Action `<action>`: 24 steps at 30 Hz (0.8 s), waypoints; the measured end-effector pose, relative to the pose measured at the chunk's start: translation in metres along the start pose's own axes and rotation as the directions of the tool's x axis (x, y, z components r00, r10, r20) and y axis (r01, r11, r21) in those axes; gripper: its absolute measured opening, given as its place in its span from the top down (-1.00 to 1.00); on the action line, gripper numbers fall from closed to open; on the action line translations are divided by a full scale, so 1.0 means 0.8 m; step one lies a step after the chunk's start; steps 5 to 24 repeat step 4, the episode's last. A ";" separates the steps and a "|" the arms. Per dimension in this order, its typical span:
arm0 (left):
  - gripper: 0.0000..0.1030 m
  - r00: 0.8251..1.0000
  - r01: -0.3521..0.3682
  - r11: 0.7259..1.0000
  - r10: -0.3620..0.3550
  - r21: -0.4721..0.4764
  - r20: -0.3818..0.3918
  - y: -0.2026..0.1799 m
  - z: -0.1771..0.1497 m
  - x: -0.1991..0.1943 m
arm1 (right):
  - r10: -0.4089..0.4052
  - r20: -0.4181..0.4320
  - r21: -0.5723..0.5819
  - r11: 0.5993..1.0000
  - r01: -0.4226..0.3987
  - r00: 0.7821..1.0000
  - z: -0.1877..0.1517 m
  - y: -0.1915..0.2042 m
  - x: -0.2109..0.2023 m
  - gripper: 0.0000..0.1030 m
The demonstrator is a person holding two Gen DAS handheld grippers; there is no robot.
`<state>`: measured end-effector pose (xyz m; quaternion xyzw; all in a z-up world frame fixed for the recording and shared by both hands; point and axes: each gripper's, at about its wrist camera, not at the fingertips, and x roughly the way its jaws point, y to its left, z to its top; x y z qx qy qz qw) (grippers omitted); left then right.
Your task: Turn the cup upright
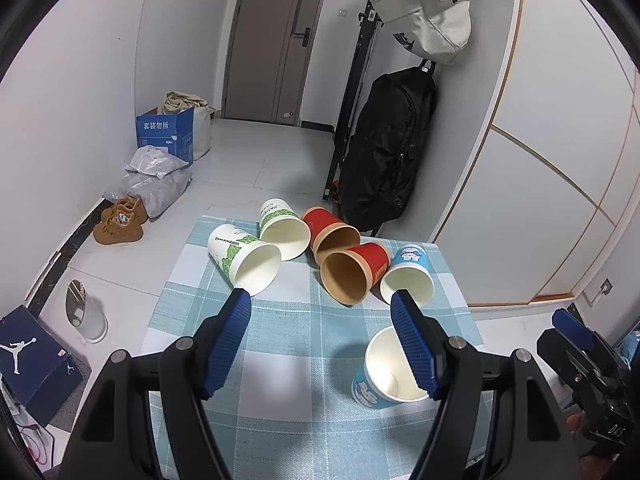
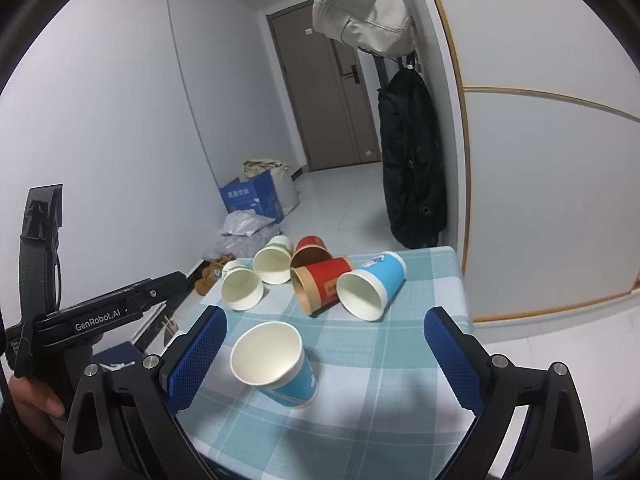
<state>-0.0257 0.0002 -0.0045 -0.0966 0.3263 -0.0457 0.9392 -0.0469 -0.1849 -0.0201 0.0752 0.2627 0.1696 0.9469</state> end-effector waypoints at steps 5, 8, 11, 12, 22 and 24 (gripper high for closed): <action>-0.32 0.999 0.042 0.999 -0.042 -0.018 0.007 0.004 0.001 -0.003 | 0.001 -0.003 0.003 1.000 -0.001 1.000 -0.001 0.001 0.001 -0.94; -0.32 0.999 0.042 0.999 -0.042 -0.018 0.007 0.004 0.001 -0.003 | 0.001 -0.003 0.003 1.000 -0.001 1.000 -0.001 0.001 0.001 -0.94; -0.32 0.999 0.042 0.999 -0.042 -0.018 0.007 0.004 0.001 -0.003 | 0.001 -0.003 0.003 1.000 -0.001 1.000 -0.001 0.001 0.001 -0.94; -0.32 0.999 0.042 0.999 -0.042 -0.018 0.007 0.004 0.001 -0.003 | 0.001 -0.003 0.003 1.000 -0.001 1.000 -0.001 0.001 0.001 -0.94; -0.32 0.999 0.042 0.999 -0.042 -0.018 0.007 0.004 0.001 -0.003 | 0.001 -0.003 0.003 1.000 -0.001 1.000 -0.001 0.001 0.001 -0.94; -0.32 0.999 0.042 0.999 -0.042 -0.018 0.007 0.004 0.001 -0.003 | 0.001 -0.003 0.003 1.000 -0.001 1.000 -0.001 0.001 0.001 -0.94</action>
